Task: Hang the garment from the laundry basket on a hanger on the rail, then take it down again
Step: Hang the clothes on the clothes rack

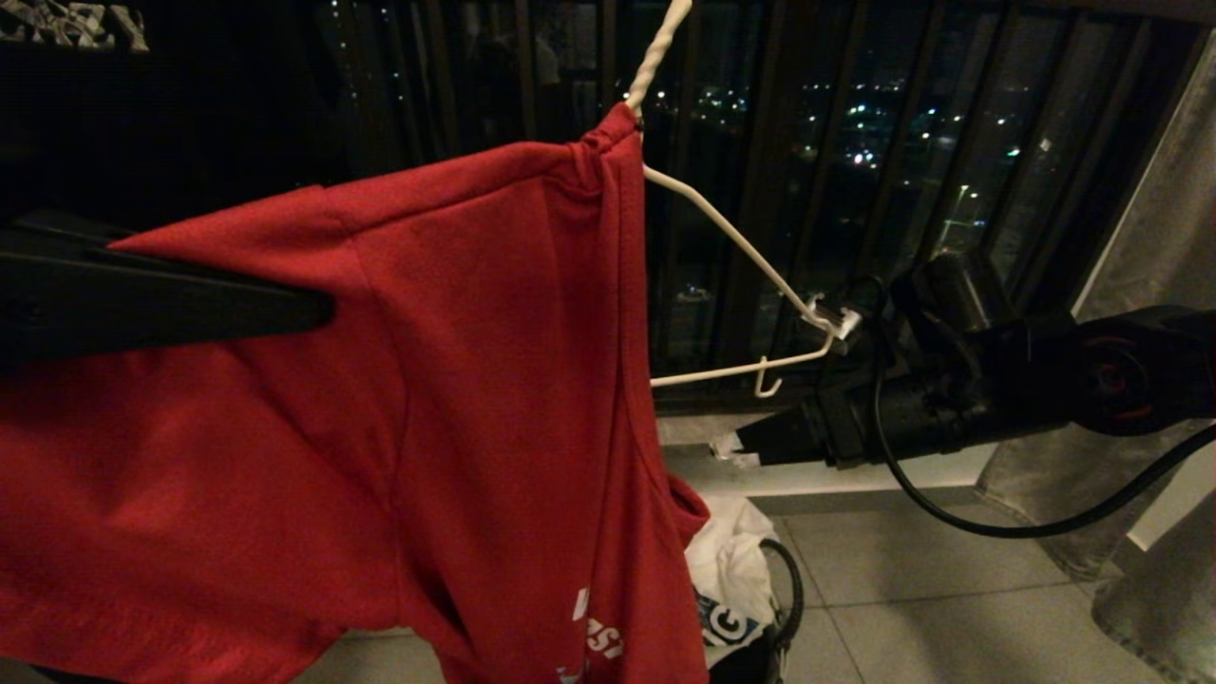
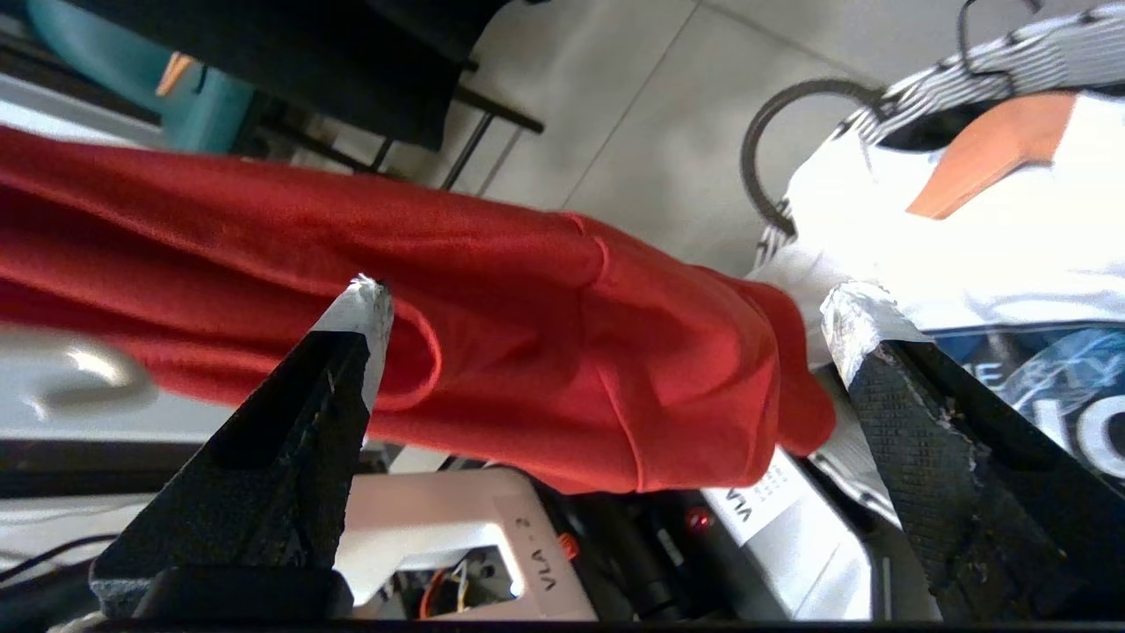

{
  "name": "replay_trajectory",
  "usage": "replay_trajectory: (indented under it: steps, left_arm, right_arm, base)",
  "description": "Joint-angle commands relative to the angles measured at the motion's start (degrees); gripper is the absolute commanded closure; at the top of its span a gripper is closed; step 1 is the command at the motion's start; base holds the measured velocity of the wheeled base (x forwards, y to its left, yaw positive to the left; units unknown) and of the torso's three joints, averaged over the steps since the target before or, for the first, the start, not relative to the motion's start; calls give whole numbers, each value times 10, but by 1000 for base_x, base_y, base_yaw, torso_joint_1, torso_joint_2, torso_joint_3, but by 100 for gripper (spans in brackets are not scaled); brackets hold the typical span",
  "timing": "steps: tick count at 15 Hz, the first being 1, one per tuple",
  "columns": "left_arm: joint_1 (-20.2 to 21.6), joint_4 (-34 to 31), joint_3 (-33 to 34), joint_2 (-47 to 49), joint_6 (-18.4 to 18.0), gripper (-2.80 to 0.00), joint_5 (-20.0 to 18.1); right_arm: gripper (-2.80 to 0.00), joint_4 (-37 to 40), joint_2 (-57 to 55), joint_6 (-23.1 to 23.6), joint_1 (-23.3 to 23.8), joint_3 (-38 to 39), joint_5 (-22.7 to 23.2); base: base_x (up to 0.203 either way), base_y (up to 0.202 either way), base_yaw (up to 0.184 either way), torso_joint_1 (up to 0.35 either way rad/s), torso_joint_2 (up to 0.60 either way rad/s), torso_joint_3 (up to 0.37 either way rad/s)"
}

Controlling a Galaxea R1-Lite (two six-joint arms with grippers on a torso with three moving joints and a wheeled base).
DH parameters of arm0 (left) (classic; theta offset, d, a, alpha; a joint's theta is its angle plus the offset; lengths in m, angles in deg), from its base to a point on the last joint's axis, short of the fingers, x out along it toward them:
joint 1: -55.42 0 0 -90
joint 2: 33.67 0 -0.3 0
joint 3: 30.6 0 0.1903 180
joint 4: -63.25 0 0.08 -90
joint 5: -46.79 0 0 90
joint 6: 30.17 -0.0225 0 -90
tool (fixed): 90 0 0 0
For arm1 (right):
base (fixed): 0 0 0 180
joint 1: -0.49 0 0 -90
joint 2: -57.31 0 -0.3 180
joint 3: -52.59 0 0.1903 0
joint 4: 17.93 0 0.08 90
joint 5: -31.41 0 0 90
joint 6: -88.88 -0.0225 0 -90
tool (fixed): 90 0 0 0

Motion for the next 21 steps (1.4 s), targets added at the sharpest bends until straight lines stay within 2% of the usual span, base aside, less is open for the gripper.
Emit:
replay_trajectory:
  steps: [1, 8, 13, 21]
  left_arm:
    - [0, -1, -3, -2, 0, 0, -1]
    - [2, 2, -4, -3, -1, 0, 2]
    - [4, 2, -4, -8, -1, 0, 2]
    - [9, 2, -19, -11, 1, 0, 1]
  right_arm:
    - [-280, 0, 0, -1, -4, 3, 6]
    - [-280, 17, 2, -1, -8, 0, 32]
    - [-280, 16, 2, -2, 12, -9, 39]
    - [-280, 19, -6, -2, -2, -4, 41]
  base:
    - [0, 0, 0, 0, 0, 0]
    - [0, 0, 0, 0, 0, 0]
    - [0, 0, 0, 0, 0, 0]
    - [0, 0, 0, 0, 0, 0]
